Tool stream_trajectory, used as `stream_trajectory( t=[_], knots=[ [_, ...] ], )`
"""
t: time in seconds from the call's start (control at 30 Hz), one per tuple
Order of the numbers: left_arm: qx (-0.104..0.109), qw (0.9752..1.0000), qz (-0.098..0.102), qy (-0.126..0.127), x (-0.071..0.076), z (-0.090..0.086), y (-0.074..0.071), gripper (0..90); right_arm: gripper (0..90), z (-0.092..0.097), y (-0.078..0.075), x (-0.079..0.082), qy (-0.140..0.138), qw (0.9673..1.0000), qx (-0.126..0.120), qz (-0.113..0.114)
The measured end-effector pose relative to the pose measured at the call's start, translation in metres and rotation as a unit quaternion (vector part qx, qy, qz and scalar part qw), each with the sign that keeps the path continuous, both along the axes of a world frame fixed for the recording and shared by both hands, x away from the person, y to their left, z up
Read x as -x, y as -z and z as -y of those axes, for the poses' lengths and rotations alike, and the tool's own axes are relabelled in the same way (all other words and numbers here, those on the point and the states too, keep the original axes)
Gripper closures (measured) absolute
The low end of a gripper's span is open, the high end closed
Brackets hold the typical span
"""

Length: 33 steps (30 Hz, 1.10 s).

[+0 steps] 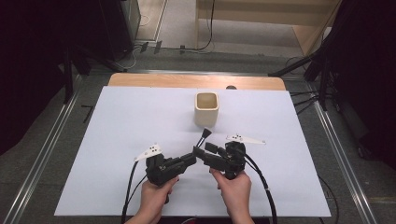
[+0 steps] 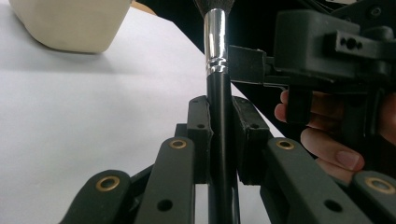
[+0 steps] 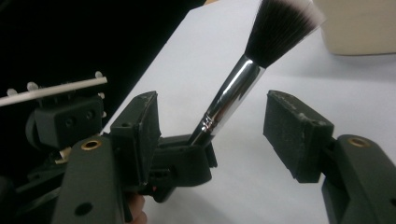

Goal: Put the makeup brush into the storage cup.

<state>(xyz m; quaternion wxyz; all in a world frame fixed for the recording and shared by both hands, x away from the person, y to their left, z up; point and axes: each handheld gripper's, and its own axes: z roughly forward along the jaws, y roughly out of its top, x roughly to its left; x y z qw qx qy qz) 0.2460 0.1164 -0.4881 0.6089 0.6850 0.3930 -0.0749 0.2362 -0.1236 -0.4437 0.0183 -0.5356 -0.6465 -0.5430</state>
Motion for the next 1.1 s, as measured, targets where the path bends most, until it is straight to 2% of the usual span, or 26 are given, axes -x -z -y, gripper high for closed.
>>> stream_trajectory(
  t=[0.27,0.43,0.73,0.87,1.1],
  knots=[
    [0.002,1.0000,0.000,-0.003,0.000,0.000,0.000,79.3,42.4,-0.004,0.003,-0.007,0.008,0.9994,-0.023,-0.026],
    [0.002,1.0000,0.004,-0.006,0.000,-0.001,-0.001,79.2,43.4,-0.005,0.005,-0.010,0.009,0.9990,-0.029,-0.033],
    [-0.002,1.0000,0.004,-0.008,0.001,0.000,0.000,79.2,46.5,-0.005,0.005,-0.013,0.016,0.9969,-0.058,-0.052],
    [-0.001,0.9999,0.006,-0.011,0.002,0.000,0.001,79.2,47.2,-0.008,0.004,-0.012,0.025,0.9967,-0.062,-0.046],
    [0.005,0.9998,0.003,-0.019,0.003,0.000,0.002,79.2,49.8,-0.014,0.005,-0.010,0.044,0.9956,-0.066,-0.050]
  ],
)
